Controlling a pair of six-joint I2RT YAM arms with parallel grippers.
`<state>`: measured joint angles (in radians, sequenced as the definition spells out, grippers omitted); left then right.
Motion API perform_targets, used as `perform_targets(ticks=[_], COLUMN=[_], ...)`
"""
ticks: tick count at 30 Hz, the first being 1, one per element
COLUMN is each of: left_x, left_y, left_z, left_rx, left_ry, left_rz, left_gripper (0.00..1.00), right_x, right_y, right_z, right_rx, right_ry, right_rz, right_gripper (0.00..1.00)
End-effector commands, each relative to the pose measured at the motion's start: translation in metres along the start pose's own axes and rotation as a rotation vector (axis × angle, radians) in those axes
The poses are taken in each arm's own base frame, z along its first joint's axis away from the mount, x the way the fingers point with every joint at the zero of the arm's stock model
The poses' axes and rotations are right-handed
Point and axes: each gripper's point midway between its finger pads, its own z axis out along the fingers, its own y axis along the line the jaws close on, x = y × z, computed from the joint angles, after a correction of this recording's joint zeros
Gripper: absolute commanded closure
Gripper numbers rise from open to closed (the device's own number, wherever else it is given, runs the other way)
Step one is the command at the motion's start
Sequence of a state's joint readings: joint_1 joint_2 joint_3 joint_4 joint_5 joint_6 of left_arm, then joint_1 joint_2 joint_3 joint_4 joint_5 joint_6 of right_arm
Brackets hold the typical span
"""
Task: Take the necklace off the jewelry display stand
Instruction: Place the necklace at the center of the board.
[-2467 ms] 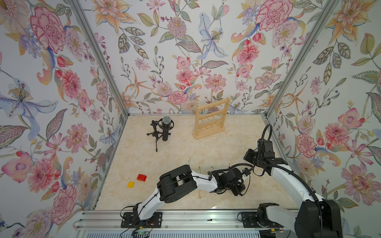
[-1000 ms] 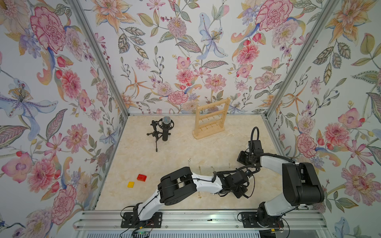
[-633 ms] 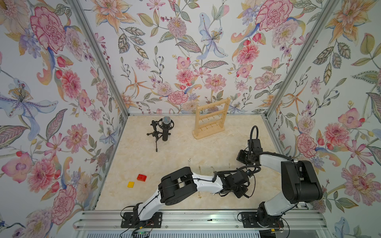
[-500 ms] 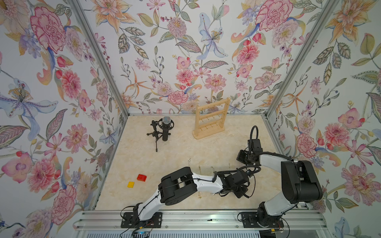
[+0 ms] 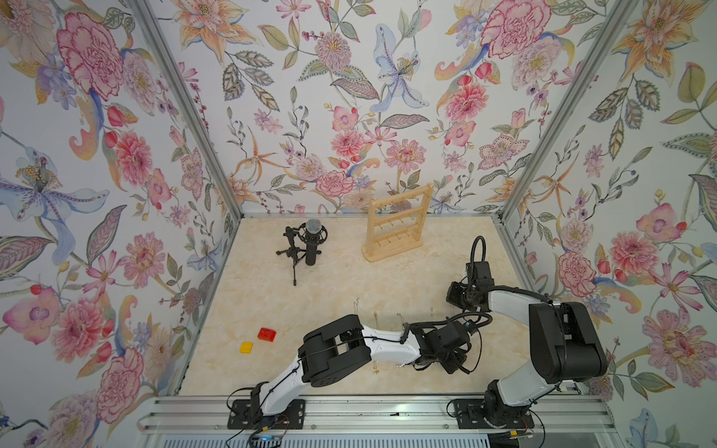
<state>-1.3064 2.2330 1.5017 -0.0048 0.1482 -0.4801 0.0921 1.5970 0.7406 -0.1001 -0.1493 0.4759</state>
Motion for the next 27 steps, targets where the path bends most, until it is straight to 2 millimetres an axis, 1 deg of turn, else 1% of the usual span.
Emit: perform_targets(ticks=[1,6,12,18,27], left_x=[0.051,0.05,0.048,0.045,0.041], left_y=[0.012,0.013,0.014,0.015,0.023], left_z=[0.014,0.015,0.014,0.013,0.008], left_rx=[-0.07,-0.073,-0.081,-0.09,-0.144], left_ry=[0.156,0.154,0.151,0.148,0.139], left_rz=[-0.003,-0.004,-0.005,-0.006,-0.012], left_gripper=[0.85,0.83,0.77,0.73,0.68], right_x=[-0.003,-0.006,-0.014,-0.017,-0.02], right_y=[0.004,0.007,0.012,0.017,0.021], right_z=[-0.006,-0.011,-0.021,-0.026,-0.034], right_rx=[0.0,-0.006,-0.021,-0.043,-0.065], right_ry=[-0.007,-0.021,-0.053,-0.062,-0.082], right_rz=[-0.025,-0.029,-0.032,-0.036,-0.037], right_gripper=[0.84,0.84,0.83,0.83,0.81])
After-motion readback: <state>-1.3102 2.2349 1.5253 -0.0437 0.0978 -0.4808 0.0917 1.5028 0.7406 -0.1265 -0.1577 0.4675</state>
